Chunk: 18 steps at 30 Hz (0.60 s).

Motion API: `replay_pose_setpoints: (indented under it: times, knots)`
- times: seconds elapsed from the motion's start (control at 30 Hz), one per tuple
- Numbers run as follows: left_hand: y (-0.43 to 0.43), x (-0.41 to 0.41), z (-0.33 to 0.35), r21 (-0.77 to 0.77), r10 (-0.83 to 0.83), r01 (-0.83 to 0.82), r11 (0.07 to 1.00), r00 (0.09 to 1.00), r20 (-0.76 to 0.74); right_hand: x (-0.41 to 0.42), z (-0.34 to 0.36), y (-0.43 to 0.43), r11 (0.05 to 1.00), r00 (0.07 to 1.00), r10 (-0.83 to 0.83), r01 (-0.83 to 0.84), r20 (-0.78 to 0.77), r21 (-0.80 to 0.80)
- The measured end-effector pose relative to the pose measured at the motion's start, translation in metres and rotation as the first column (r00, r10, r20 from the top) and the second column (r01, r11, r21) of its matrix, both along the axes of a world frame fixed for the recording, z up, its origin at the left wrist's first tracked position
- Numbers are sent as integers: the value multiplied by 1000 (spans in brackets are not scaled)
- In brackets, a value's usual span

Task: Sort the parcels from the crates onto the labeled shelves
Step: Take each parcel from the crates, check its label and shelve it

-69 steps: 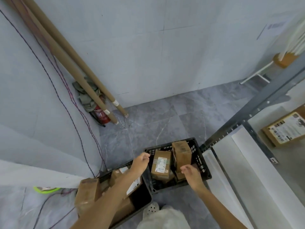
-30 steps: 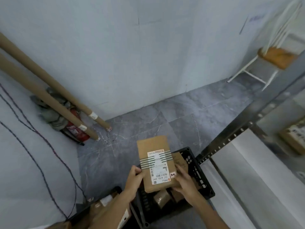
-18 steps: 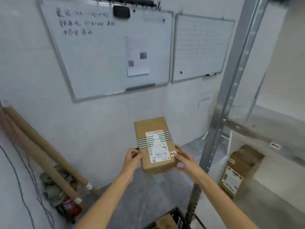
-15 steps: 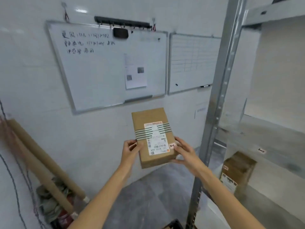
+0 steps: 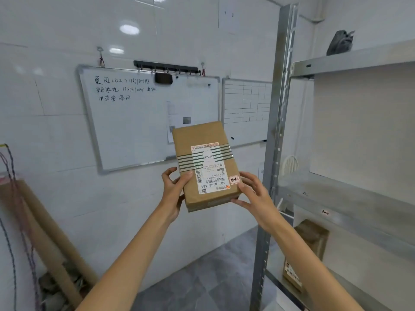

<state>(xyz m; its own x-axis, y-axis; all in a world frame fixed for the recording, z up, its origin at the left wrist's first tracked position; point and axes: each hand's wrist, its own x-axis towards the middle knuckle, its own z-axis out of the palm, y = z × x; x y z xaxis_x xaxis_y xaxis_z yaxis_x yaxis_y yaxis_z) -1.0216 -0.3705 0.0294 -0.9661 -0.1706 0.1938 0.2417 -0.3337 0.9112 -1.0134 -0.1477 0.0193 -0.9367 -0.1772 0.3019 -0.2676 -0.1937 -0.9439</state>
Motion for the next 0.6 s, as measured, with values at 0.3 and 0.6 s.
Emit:
replay_pose_setpoints:
  times: [0.3,0.6]
  knots:
    - [22,7,-11,-66,-8,2,998,997,-83,4,-34,-26,944,930,240,-156,280,-289]
    - [-40,17,9,-219,-127,131,967,991,35,-19,-21,27,984,979,46,-10,200,-178]
